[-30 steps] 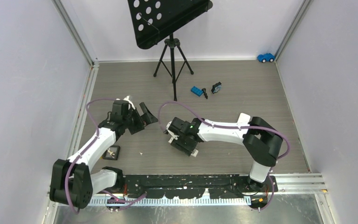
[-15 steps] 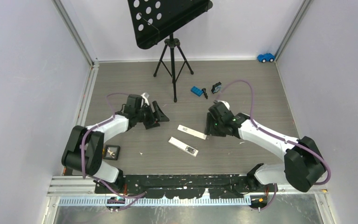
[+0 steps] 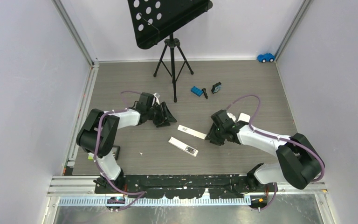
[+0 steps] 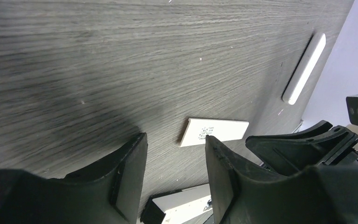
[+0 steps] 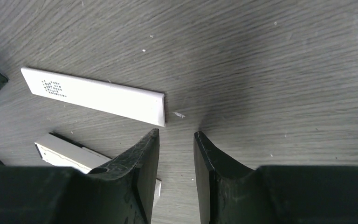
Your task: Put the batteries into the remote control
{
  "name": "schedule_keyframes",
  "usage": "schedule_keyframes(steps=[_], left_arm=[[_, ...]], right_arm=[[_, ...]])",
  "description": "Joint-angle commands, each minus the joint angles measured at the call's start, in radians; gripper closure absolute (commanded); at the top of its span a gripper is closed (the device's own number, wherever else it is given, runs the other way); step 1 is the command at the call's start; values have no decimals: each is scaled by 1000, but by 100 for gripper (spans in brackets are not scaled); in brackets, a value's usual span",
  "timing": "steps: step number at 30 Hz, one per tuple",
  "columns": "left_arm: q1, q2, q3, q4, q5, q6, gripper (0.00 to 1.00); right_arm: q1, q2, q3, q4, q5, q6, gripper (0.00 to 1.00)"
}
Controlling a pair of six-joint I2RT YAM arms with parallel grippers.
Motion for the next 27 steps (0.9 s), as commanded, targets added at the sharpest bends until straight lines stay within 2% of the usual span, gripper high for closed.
schedule_keyframes(steps=[1, 4, 14, 18, 21, 27], left_arm=[[-18, 13, 45, 8, 27, -12, 51], [-31, 33, 47, -2, 37, -11, 52], [-59, 95, 35, 57, 111, -56, 66], [-63, 99, 22, 110, 179, -101, 70], [-64, 81, -2, 151, 210, -132, 74], [-64, 0, -34, 113, 218, -129, 78]], right_arm=[[-3, 20, 7, 74, 64, 50, 62], [-6, 42, 13, 77, 80, 51, 62], [-6, 100, 0, 153, 31, 56, 63], [-6, 103, -3, 184, -4, 51, 65], [-6, 88, -7, 190, -19, 44, 66], [-5, 35, -7, 189, -43, 28, 67]])
